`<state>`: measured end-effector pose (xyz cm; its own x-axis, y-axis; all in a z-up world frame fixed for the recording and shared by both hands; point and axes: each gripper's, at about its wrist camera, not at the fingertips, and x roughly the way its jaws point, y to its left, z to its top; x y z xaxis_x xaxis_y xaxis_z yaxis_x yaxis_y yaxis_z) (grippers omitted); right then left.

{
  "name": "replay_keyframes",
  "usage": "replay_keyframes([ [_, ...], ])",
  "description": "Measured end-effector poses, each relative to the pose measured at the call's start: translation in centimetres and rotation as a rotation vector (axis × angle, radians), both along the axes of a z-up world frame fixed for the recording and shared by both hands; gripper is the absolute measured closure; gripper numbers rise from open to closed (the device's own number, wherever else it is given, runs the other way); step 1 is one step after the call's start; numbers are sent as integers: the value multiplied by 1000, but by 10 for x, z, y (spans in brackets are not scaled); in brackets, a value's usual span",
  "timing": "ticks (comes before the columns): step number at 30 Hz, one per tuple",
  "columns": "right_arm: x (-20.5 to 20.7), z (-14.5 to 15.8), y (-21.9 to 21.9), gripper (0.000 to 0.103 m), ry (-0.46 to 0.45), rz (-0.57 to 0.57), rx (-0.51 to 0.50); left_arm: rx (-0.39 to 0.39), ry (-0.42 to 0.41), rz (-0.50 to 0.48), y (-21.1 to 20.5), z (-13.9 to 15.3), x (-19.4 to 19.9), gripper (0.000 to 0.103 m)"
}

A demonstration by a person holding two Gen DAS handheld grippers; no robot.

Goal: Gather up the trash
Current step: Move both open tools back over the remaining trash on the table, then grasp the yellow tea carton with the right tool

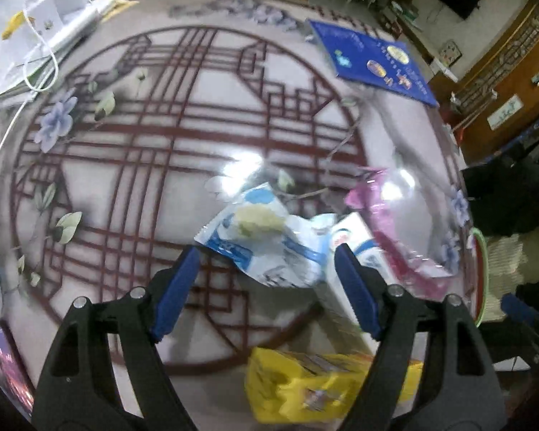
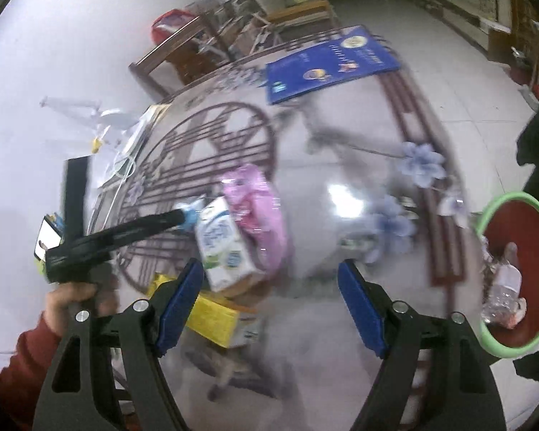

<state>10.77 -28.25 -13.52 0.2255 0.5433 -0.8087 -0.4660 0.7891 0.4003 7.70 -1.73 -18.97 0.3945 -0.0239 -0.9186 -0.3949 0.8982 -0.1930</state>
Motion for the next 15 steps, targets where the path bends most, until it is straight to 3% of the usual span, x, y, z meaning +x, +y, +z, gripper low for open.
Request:
replay_keyframes([
  [3, -10, -1, 33, 28, -4, 67, -30, -19, 15, -24, 9, -11, 4, 29],
  [4, -16, -4, 44, 28, -1, 96, -40, -48, -3, -26, 14, -12, 4, 34],
  [6, -26, -10, 63, 28, 10, 160, -65, -77, -21, -30, 23, -13, 6, 53],
  [7, -30, -14, 73, 28, 15, 192, -77, -67, -10, -35, 26, -13, 10, 76],
  [8, -34, -17, 81, 28, 21, 224, -89, -74, -6, -40, 30, -14, 11, 86],
  [10, -41, -23, 100, 28, 20, 301, -130, -101, -10, -41, 38, -15, 10, 93],
  [15, -56, -38, 140, 28, -40, 487, -314, -86, -44, -67, 46, -8, 4, 95],
])
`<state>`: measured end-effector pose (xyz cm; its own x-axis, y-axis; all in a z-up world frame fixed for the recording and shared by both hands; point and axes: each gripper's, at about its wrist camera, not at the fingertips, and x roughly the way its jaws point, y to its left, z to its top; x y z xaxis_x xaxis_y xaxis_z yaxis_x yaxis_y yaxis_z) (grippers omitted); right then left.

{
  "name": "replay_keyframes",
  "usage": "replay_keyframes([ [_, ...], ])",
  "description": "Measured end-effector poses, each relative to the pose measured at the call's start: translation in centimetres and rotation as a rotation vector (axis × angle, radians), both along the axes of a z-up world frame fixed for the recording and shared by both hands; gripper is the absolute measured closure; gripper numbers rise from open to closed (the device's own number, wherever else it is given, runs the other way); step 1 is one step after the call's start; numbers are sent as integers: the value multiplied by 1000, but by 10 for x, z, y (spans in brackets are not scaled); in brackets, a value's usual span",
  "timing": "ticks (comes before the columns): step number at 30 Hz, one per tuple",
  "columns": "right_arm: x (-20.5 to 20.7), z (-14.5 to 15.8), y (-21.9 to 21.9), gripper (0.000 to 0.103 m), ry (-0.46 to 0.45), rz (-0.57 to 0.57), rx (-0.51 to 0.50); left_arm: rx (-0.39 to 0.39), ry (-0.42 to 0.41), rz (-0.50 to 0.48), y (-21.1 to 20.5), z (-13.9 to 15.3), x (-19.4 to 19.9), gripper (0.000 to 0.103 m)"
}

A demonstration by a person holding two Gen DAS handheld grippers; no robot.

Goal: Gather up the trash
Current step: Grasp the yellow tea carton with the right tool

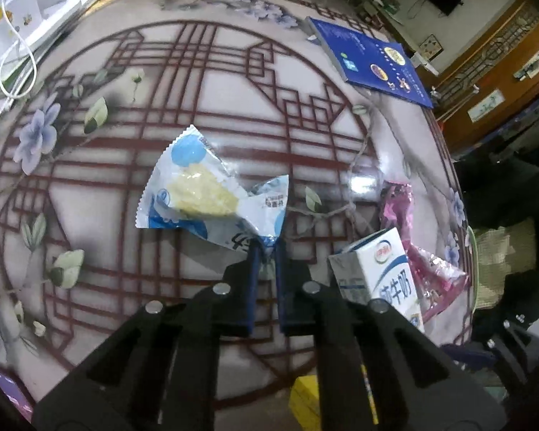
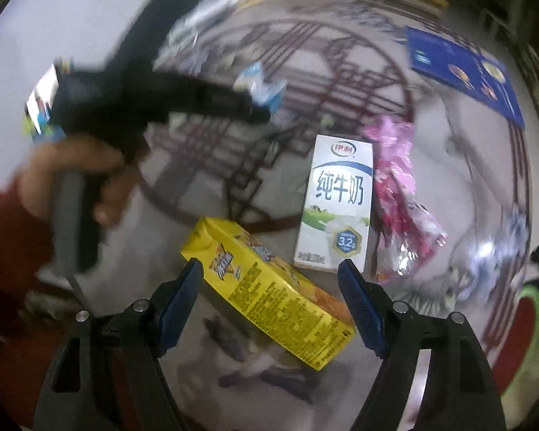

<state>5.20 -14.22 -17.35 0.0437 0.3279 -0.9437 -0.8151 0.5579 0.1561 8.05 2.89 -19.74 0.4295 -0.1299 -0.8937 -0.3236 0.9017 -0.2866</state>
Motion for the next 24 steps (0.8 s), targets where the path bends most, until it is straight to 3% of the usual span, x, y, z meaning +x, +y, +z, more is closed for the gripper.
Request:
replay_keyframes([
  [7, -9, -31, 17, 32, 15, 75, -130, -38, -8, 4, 19, -6, -11, 95],
  [10, -13, -41, 21, 61, 28, 77, -158, -37, -17, 14, 24, -8, -15, 95],
  [11, -14, -44, 22, 63, 31, 73, -160, -40, -20, 18, 26, -8, -15, 95],
  [13, -14, -43, 21, 64, 36, 51, -138, -50, -32, 31, 31, -6, -18, 96],
  [24, 3, 15, -7, 64, 71, -209, 183, -103, -117, 87, 50, 20, -40, 97],
])
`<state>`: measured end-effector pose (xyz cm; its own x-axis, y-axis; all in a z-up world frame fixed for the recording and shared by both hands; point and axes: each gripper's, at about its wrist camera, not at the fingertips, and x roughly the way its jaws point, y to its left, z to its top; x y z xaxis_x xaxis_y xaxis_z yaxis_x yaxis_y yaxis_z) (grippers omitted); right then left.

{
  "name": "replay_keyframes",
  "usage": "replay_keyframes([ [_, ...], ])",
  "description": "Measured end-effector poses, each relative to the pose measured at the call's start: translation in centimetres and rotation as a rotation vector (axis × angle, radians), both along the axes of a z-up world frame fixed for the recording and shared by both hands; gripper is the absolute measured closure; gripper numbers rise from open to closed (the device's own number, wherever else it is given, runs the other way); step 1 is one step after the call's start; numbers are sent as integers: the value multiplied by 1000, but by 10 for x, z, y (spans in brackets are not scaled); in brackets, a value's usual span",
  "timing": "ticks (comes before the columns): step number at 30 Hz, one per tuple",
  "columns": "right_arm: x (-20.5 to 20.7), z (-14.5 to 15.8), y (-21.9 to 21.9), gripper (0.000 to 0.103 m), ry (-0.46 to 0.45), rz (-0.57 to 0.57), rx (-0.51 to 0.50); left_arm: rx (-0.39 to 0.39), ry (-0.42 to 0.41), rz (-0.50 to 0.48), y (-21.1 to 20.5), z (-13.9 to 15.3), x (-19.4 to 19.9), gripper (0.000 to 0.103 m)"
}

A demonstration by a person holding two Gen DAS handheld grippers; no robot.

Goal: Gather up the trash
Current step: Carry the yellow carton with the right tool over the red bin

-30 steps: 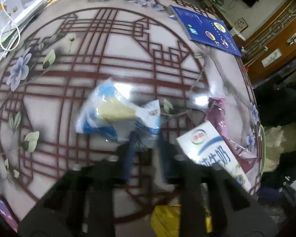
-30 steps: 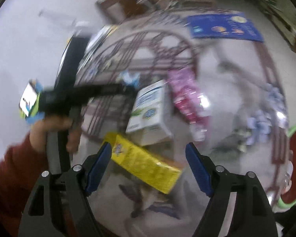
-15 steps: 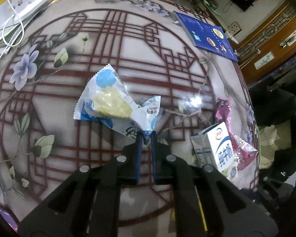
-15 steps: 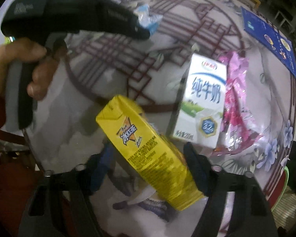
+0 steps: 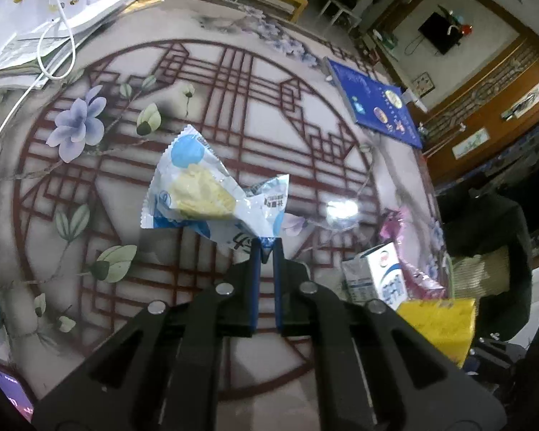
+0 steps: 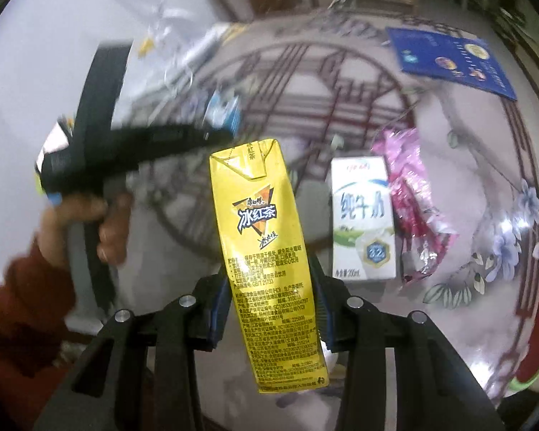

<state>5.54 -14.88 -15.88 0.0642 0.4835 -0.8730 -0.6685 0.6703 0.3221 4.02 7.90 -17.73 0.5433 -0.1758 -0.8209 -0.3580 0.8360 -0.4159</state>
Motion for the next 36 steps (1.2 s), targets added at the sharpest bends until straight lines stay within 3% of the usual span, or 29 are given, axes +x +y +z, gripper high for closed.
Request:
replay_keyframes([
  [7, 9, 28, -20, 64, -32, -138, 88, 8, -56, -39, -23, 28, -1, 98],
  [16, 11, 45, -67, 64, -60, -249, 104, 37, -104, -155, -79, 55, 13, 98],
  [26, 17, 48, -107, 64, -79, -350, 113, 48, -144, -277, -135, 73, 25, 97],
  [36, 22, 45, -144, 64, -76, -432, 116, 56, -139, -333, -164, 75, 31, 97],
])
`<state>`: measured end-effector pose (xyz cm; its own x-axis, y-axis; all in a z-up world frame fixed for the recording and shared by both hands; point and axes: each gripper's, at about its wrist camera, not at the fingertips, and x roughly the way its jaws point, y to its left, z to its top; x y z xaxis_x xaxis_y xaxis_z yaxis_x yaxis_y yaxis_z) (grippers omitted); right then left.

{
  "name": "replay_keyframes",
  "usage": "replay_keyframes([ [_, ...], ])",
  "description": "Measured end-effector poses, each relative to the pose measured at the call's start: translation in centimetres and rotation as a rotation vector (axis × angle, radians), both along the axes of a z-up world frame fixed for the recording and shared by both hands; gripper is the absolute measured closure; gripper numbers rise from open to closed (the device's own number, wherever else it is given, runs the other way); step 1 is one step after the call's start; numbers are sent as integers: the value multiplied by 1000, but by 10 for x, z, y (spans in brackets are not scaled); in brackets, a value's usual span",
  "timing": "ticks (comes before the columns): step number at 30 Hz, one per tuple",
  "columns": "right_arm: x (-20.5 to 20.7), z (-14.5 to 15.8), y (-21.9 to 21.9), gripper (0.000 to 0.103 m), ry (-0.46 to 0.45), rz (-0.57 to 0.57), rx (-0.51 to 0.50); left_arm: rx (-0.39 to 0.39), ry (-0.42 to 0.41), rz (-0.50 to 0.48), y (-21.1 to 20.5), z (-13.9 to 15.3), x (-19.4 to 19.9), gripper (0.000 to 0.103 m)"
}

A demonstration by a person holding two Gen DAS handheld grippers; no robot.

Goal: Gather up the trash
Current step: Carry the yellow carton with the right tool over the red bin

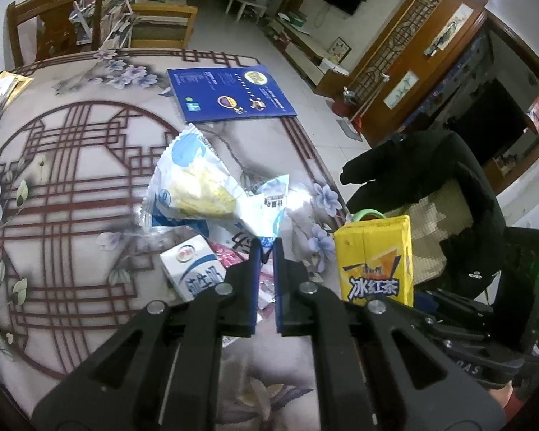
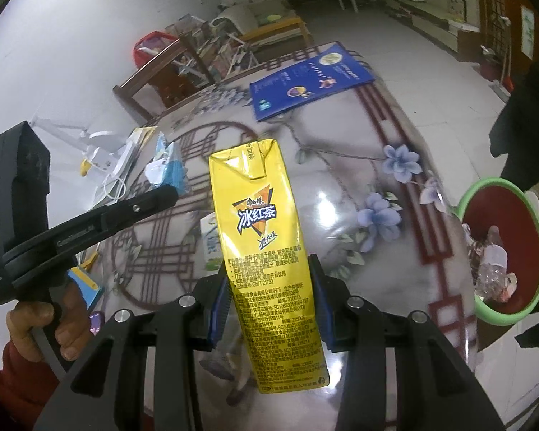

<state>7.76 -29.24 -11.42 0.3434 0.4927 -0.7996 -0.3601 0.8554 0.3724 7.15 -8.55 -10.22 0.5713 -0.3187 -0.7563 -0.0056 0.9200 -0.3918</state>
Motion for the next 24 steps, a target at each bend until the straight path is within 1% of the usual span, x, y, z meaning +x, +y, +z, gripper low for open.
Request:
replay_keyframes([
  [10, 5, -3, -30, 64, 10, -56, -1, 4, 3, -36, -23, -1, 6, 97],
  [24, 16, -5, -53, 64, 16, -78, 11, 19, 11, -44, -49, -2, 17, 97],
])
